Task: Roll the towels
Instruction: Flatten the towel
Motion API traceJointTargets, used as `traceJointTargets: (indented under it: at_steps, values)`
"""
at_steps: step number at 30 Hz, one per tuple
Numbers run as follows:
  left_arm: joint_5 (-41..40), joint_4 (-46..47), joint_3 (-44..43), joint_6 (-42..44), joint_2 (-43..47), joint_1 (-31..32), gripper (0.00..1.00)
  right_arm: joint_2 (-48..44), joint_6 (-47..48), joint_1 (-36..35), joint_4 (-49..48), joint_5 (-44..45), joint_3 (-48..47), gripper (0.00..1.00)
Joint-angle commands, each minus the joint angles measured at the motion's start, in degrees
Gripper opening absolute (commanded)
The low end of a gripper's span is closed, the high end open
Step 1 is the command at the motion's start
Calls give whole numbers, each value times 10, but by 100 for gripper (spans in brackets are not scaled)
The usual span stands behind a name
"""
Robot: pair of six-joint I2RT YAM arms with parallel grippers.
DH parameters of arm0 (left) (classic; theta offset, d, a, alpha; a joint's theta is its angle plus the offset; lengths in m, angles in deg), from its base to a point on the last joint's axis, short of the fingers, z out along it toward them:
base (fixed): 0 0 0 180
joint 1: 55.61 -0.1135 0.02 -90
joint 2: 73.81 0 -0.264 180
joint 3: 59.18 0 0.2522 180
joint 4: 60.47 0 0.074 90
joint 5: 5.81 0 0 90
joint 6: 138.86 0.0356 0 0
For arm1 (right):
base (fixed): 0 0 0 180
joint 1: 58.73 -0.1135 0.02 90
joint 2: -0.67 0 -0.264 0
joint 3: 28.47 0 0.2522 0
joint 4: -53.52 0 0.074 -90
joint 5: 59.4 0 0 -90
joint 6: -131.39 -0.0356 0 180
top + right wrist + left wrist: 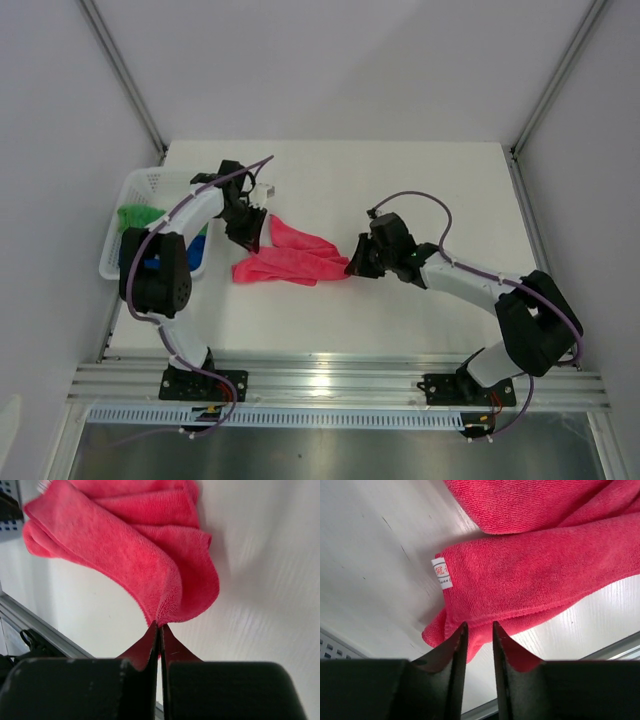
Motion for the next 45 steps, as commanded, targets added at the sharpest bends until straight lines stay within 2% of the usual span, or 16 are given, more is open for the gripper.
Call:
traceJointTargets:
  at_steps: [1, 3, 5, 9, 11, 13, 18, 20, 21, 23, 34, 37, 38, 45]
  values:
    - [-7, 23, -1, -13, -3, -8, 26, 11, -16, -15, -45, -6, -1, 0]
    - [-7, 19, -2, -14, -14, -8, 19, 13, -16, -17, -43, -5, 0, 0]
    - [-11, 22, 2, -16, -14, -8, 19, 7, -14, -17, -40, -2, 0, 0]
    - [-33, 26, -4, -18, -18, -9, 31, -1, -6, -17, -33, 5, -3, 0]
    - [-38, 23, -8, -19, -17, -11, 34, -6, -5, -17, -33, 3, -1, 0]
    - [-45, 24, -10, -25, -16, -12, 45, -7, -6, -17, -35, 3, 1, 0]
    - [-53, 21, -10, -26, -38, -15, 49, -7, -9, -28, -36, 12, 4, 0]
    - [-36, 10, -12, -22, -55, -15, 46, -7, -12, -33, -38, 17, 10, 0]
    - [-27, 7, -13, -20, -60, -15, 39, -8, -15, -35, -41, 19, 11, 0]
    - [-14, 1, -18, -19, -63, -15, 34, -11, -17, -38, -45, 22, 17, 0]
    - [-25, 2, -33, -15, -75, -15, 25, -24, -20, -38, -43, 25, 24, 0]
    - [-9, -1, -30, -17, -69, -15, 10, -29, -21, -38, -42, 31, 26, 0]
    - [-6, -3, -32, -18, -69, -15, 1, -33, -20, -38, -40, 32, 26, 0]
    - [15, -9, -20, -13, -34, -15, 1, -49, -16, -37, -30, 46, 31, 0]
